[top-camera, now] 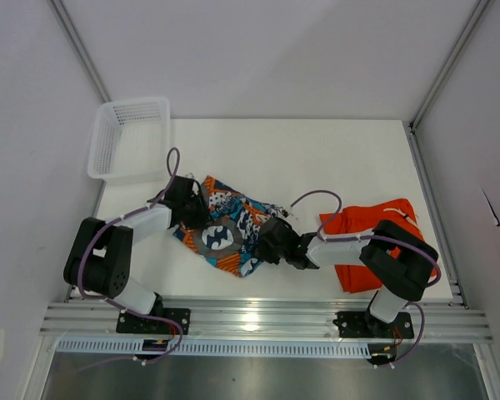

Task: Fold and stack the shorts
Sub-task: Fold the shorts

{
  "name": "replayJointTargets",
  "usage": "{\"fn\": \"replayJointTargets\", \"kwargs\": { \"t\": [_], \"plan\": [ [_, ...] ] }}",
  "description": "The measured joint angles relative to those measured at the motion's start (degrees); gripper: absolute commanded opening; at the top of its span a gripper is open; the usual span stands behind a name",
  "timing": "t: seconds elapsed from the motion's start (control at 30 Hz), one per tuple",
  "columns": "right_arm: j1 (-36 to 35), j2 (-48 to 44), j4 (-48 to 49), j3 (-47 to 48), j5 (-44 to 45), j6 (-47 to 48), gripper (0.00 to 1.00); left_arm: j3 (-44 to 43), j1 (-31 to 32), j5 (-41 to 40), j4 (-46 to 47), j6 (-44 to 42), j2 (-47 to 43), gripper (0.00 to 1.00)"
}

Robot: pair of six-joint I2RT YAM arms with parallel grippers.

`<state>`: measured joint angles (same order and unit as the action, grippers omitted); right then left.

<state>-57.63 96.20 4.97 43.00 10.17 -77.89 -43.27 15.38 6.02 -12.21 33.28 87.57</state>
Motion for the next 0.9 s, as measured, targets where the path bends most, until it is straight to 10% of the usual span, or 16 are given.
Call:
{"fn": "replayJointTargets", "kwargs": {
  "t": [0.27,0.43,0.9],
  "plan": [
    [13.2,-3.1,-8.1,1.1,-6.4,17.4,0.19,15.1,8.3,-0.7,3.4,9.9,-17.5,0.57],
    [19.6,-5.6,-12.0,1.8,-11.9,29.6,0.63,16.7,11.8,-5.6,-2.5,13.2,-30.8,0.9],
    [20.3,-11.4,-21.0,8.7,-15.9,46.7,0.85,7.8,9.0,-9.7,-9.5,6.1,-27.1,0.97]
  ]
}}
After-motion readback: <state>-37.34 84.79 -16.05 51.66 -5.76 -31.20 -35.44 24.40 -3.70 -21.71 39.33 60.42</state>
